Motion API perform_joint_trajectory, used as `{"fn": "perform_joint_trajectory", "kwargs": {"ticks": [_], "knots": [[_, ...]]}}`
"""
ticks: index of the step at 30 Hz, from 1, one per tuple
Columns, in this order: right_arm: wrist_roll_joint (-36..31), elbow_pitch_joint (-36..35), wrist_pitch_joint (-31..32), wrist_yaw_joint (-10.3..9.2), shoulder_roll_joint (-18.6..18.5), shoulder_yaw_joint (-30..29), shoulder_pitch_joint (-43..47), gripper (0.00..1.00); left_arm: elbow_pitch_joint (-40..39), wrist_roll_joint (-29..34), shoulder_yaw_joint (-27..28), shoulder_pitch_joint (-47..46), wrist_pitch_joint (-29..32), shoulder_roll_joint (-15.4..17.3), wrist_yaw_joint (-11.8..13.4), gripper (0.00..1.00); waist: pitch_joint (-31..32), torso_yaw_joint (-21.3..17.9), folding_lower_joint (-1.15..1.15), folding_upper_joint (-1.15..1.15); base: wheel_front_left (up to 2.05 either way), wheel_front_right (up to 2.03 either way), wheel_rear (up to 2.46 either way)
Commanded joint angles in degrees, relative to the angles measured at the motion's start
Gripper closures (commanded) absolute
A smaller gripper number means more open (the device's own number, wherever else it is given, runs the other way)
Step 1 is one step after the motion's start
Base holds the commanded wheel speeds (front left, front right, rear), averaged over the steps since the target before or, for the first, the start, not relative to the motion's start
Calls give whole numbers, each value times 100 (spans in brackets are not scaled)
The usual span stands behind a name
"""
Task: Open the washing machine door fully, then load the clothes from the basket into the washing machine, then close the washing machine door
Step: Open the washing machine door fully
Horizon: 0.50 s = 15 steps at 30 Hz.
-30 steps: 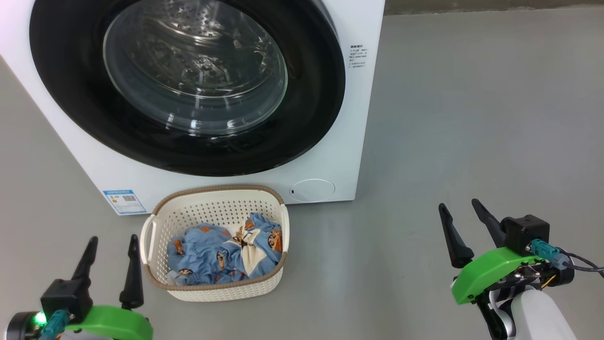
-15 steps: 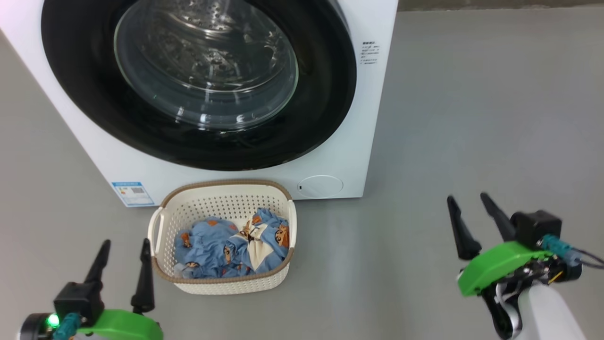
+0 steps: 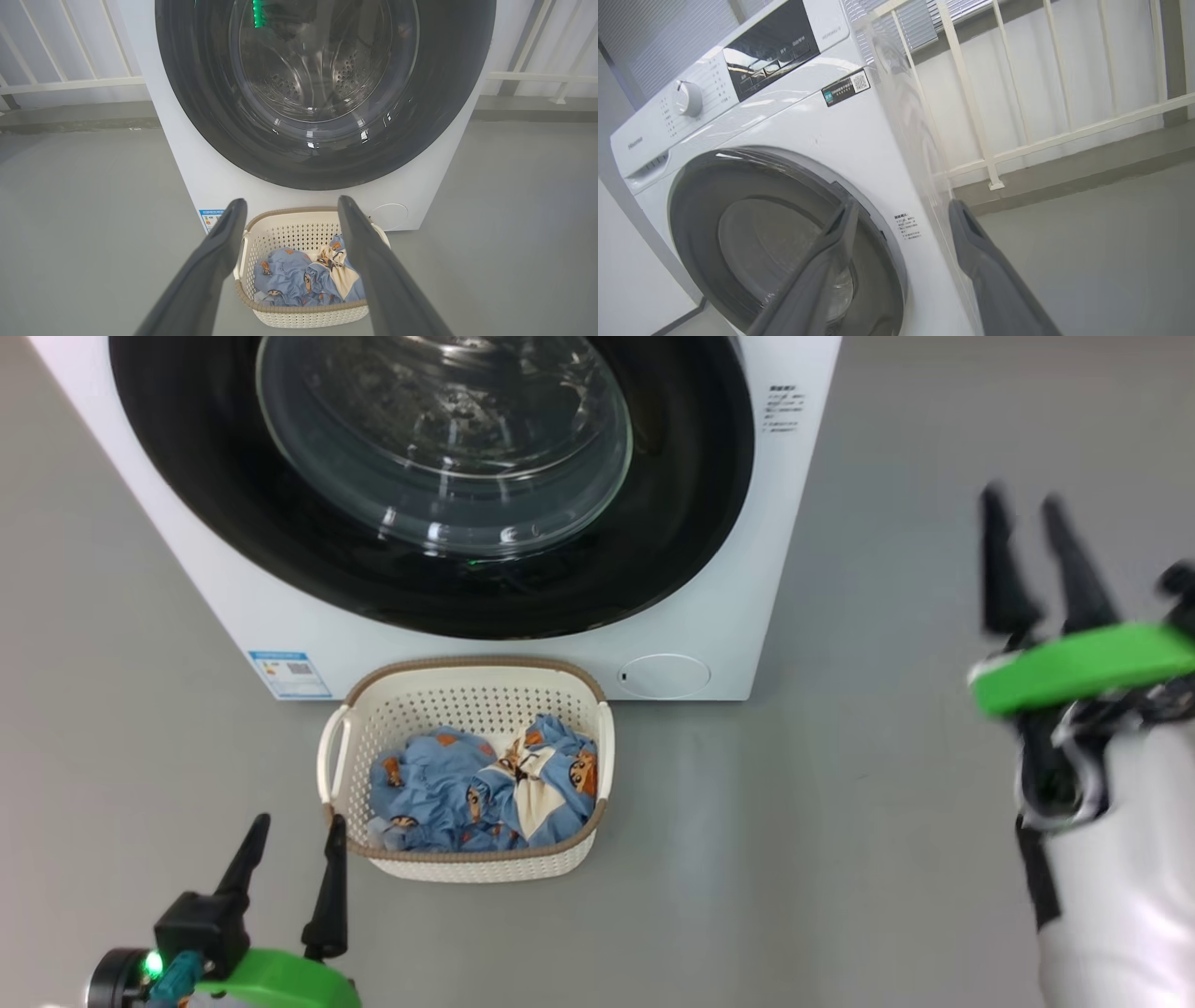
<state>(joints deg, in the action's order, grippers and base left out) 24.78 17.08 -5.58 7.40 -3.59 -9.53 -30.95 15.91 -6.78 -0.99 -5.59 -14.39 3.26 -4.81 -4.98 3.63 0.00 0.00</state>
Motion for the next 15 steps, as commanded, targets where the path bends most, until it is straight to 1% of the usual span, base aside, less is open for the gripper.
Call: {"fn": "perform_joint_trajectory", "kwargs": {"ticks": [1,7,8,9,10,11,12,15], "knots": [[230,-139,30,9,44,28,-330,0,-88,29,154,-260,-61,81,-16,0,-54,61,0,0,0,0,0],[1539,298,204,9,67,-643,-1040,0,-25,48,56,-409,-61,63,-56,0,-143,191,0,0,0,0,0],[1763,415,219,9,68,-747,-1131,6,-15,50,48,-426,-61,60,-60,0,-158,213,0,0,0,0,0],[1992,551,242,9,68,-850,-1218,21,-5,51,41,-438,-61,58,-64,0,-171,233,0,0,0,0,0],[2193,685,252,9,69,-958,-1298,55,4,53,34,-449,-61,56,-68,0,-190,256,0,0,0,0,0],[2408,824,253,9,69,-1062,-1374,82,11,57,27,-458,-61,54,-72,0,-205,275,0,0,0,0,0],[2641,974,269,9,69,-1155,-1438,100,18,60,20,-467,-61,52,-76,0,-219,295,0,0,0,0,0],[3279,1440,278,9,70,-1430,-1594,100,38,68,-10,-491,-61,46,-92,0,-270,351,0,0,0,0,0]]}}
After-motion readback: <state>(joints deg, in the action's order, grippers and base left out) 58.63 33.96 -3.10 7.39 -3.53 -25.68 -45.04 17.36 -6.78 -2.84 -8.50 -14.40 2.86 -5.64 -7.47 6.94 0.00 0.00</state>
